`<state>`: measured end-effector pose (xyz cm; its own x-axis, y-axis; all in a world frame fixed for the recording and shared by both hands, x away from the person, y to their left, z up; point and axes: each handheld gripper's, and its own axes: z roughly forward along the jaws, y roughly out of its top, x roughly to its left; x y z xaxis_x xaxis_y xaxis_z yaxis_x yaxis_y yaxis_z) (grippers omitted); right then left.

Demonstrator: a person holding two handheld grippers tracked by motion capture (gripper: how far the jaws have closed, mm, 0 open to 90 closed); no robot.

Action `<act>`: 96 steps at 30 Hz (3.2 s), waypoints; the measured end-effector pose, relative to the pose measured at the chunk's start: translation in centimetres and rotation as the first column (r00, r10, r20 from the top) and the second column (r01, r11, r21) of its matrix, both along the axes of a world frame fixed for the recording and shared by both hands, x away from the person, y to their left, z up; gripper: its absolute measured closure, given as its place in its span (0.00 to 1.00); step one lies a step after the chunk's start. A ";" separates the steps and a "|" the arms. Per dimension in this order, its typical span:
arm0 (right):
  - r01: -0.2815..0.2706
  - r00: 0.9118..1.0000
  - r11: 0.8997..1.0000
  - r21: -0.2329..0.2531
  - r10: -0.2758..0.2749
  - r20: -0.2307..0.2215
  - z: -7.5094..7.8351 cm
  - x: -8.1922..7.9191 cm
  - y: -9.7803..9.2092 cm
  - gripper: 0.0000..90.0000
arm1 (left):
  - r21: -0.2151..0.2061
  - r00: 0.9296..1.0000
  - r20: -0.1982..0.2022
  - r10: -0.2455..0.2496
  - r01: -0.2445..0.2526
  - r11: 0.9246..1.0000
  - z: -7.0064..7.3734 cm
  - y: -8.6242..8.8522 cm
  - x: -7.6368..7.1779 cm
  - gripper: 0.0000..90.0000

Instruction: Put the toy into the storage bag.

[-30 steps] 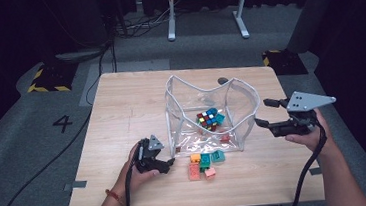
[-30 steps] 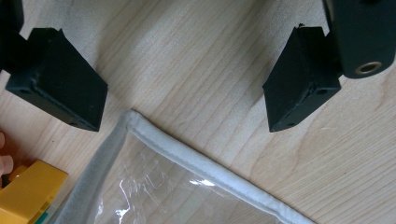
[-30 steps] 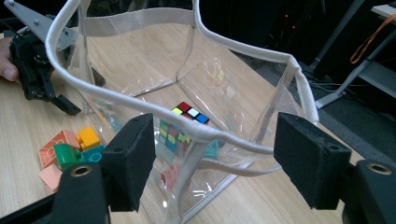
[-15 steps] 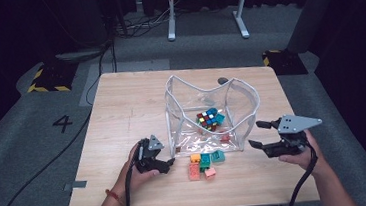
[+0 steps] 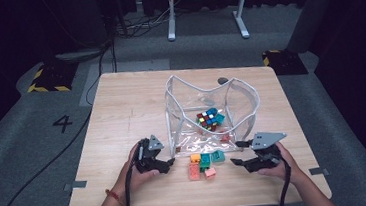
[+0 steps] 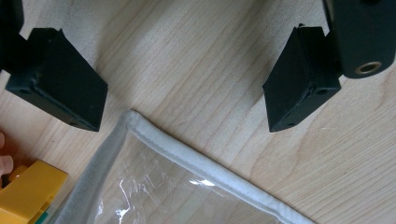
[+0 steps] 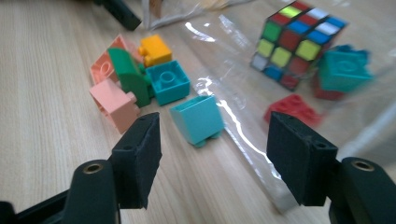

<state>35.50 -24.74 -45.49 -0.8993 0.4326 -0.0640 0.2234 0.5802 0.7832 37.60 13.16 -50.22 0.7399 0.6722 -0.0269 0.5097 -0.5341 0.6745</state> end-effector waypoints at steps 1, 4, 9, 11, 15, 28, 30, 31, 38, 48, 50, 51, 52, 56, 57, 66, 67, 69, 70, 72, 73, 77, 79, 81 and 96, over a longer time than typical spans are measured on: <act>-0.017 1.000 1.000 -0.001 0.017 -0.009 -0.5 0.2 0.5 0.40 | 0.000 1.000 -0.002 -0.002 0.002 1.000 0.0 0.0 0.0 0.15; -0.030 0.999 1.000 -0.005 0.030 -0.025 -1.4 0.7 1.5 0.40 | 0.000 1.000 -0.002 -0.001 0.001 1.000 0.0 0.0 0.0 0.15; -0.029 0.998 0.999 -0.032 0.027 -0.059 -2.5 1.7 3.0 0.39 | 0.000 1.000 0.000 0.000 0.000 1.000 0.0 0.0 0.0 0.15; -0.036 0.998 0.998 -0.051 0.033 -0.049 -2.8 2.0 3.6 0.39 | -0.001 1.000 0.000 0.000 0.000 1.000 0.0 0.0 0.0 0.15; -0.045 0.998 0.997 -0.068 0.042 -0.046 -3.2 2.6 4.2 0.39 | -0.001 1.000 0.000 0.001 -0.001 1.000 0.0 0.0 0.0 0.15; -0.062 0.996 0.996 -0.058 0.058 -0.063 -3.5 2.0 4.0 0.66 | 0.000 1.000 0.000 0.000 0.000 1.000 0.0 0.0 0.0 0.15; -0.060 0.996 0.997 -0.046 0.058 -0.061 -3.3 1.9 3.4 0.66 | 0.000 1.000 0.000 0.000 0.000 1.000 0.0 0.0 0.0 0.15; -0.062 0.996 0.997 -0.041 0.059 -0.065 -3.1 1.9 3.0 0.66 | -0.001 1.000 -0.002 -0.002 0.002 1.000 0.0 0.0 0.0 0.15; -0.018 0.998 0.999 -0.040 0.015 -0.055 -2.3 1.8 0.2 0.66 | 0.000 1.000 -0.002 0.003 -0.003 1.000 0.0 0.0 0.0 0.15; 0.105 0.993 0.994 -0.029 -0.106 -0.055 -1.2 1.8 -5.1 0.66 | 0.002 1.000 0.010 0.005 -0.005 1.000 0.0 -0.1 0.1 0.14; 0.134 0.990 0.991 -0.009 -0.134 -0.052 -0.9 2.0 -6.2 0.66 | 0.003 1.000 0.012 0.006 -0.006 1.000 0.0 -0.1 0.1 0.14; 0.149 0.988 0.989 -0.011 -0.149 -0.048 -0.7 2.1 -6.7 0.66 | 0.002 1.000 0.010 0.005 -0.005 1.000 0.0 -0.1 0.1 0.14; 0.165 0.985 0.986 -0.010 -0.165 -0.044 -0.4 2.2 -7.3 0.66 | 0.001 1.000 0.011 0.006 -0.006 1.000 0.0 -0.1 0.1 0.14; 0.221 0.975 0.975 0.026 -0.220 -0.017 1.0 3.3 -9.2 0.66 | 0.002 1.000 0.010 0.006 -0.006 1.000 0.0 -0.1 0.1 0.14; 0.234 0.972 0.972 0.028 -0.234 -0.014 1.4 3.6 -9.5 0.66 | 0.002 1.000 0.010 0.006 -0.006 1.000 0.0 -0.1 0.1 0.14; 0.312 0.947 0.948 0.062 -0.315 0.060 6.2 6.7 -11.0 0.66 | 0.002 1.000 0.010 0.006 -0.006 1.000 0.0 -0.1 0.1 0.14; 0.315 0.946 0.946 0.072 -0.319 0.059 6.8 7.1 -11.0 0.66 | 0.002 1.000 0.010 0.006 -0.006 1.000 0.0 -0.1 0.1 0.14; 0.325 0.941 0.942 0.080 -0.331 0.071 8.0 7.9 -10.8 0.66 | 0.002 1.000 0.012 0.006 -0.006 1.000 0.0 -0.1 0.1 0.14; 0.328 0.939 0.942 0.074 -0.334 0.080 8.4 8.2 -10.6 0.66 | 0.001 1.000 0.010 0.006 -0.006 1.000 0.0 -0.1 0.1 0.14; 0.340 0.934 0.938 0.072 -0.346 0.092 9.3 8.9 -10.4 0.66 | 0.001 1.000 0.010 0.006 -0.006 1.000 0.0 -0.1 0.1 0.14; 0.343 0.933 0.937 0.072 -0.349 0.094 9.8 9.3 -10.3 0.66 | 0.001 1.000 0.010 0.006 -0.006 1.000 0.0 -0.1 0.1 0.14; 0.361 0.923 0.929 0.086 -0.369 0.112 11.4 10.5 -10.1 0.66 | 0.001 1.000 0.010 0.006 -0.006 1.000 0.0 -0.1 0.1 0.14; 0.374 0.917 0.922 0.101 -0.384 0.111 12.1 11.1 -10.2 0.66 | 0.002 1.000 0.012 0.006 -0.006 1.000 0.0 -0.1 0.1 0.14; 0.381 0.912 0.919 0.101 -0.392 0.122 12.7 11.6 -10.1 0.66 | 0.001 1.000 0.010 0.006 -0.006 1.000 0.0 -0.1 0.1 0.14; 0.364 0.914 0.925 0.110 -0.378 0.150 16.1 13.8 -8.2 0.66 | 0.002 1.000 0.011 0.006 -0.006 1.000 0.0 -0.1 0.1 0.14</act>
